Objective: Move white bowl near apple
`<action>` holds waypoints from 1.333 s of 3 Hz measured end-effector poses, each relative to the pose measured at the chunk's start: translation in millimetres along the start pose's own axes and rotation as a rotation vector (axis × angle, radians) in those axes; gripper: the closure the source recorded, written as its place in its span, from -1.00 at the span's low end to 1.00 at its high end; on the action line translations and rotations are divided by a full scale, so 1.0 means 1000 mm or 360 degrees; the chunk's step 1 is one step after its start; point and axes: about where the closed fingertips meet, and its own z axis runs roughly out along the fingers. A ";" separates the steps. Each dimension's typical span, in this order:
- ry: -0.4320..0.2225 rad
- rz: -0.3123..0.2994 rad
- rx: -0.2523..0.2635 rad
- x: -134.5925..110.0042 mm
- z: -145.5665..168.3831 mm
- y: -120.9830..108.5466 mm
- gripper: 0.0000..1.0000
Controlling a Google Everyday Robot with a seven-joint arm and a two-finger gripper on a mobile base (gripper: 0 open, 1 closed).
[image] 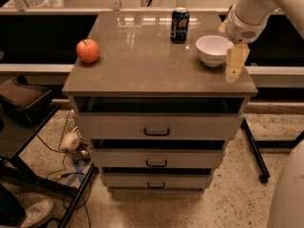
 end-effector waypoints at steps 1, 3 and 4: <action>-0.0057 0.0036 -0.0004 0.002 0.017 -0.006 -1.00; -0.0080 0.0066 -0.0064 0.002 0.042 -0.006 -0.22; -0.0078 0.0078 -0.0096 0.001 0.052 -0.004 0.26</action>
Offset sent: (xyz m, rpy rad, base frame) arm 0.0205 -0.0019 -0.0356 0.0729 0.0339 -0.0265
